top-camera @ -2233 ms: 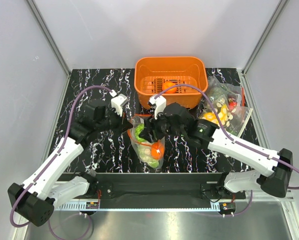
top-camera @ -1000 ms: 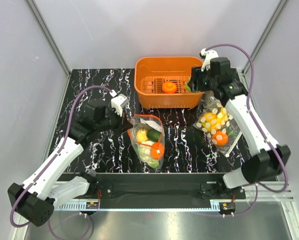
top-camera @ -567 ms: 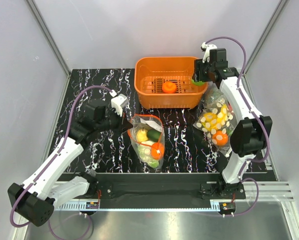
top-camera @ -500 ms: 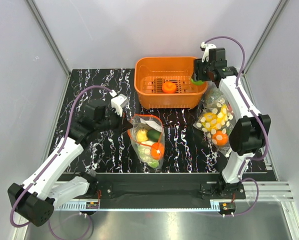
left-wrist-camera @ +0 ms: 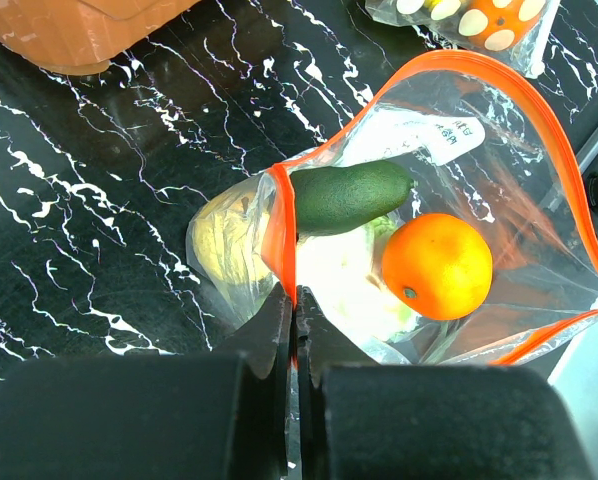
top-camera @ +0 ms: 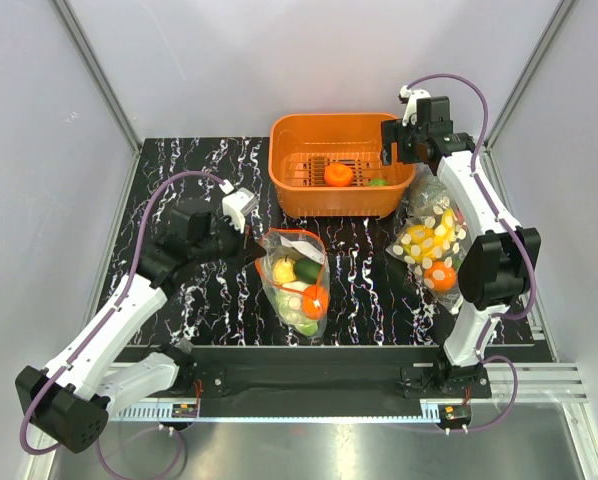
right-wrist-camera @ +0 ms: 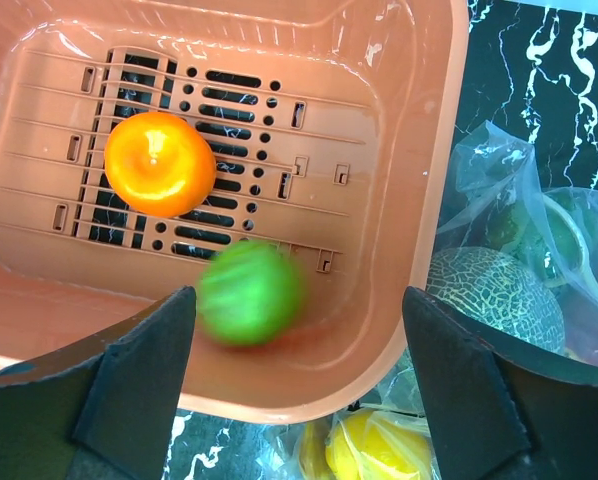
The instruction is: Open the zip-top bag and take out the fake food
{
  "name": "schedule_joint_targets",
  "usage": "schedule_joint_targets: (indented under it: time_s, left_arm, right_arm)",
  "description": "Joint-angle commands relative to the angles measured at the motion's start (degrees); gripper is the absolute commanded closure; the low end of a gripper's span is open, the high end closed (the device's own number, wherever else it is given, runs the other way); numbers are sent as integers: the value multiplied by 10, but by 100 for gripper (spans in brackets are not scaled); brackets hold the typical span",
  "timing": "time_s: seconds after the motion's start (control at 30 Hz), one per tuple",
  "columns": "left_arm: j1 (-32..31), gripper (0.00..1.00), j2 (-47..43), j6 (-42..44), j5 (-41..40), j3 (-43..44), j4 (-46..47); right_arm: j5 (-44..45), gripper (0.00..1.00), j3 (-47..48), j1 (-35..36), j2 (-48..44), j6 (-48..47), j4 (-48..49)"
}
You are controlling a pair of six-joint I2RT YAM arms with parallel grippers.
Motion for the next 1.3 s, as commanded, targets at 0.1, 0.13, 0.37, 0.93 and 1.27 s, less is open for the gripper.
schedule_joint_targets:
  time_s: [0.1, 0.13, 0.37, 0.93, 1.27]
  left_arm:
    - [-2, 100, -8, -6, 10, 6, 31]
    - [-1, 100, -7, -6, 10, 5, 32]
    - [-2, 100, -5, -6, 9, 6, 31]
    - [-1, 100, -6, -7, 8, 6, 30]
    - [-1, 100, -11, -8, 14, 6, 31]
  right_arm:
    - [-22, 3, 4, 3, -55, 10, -8]
    - [-23, 3, 3, 7, -63, 17, -14]
    - [22, 5, -72, 131, -185, 25, -26]
    - [-31, 34, -82, 429, -252, 157, -145]
    - [-67, 37, -105, 473, -182, 210, -125]
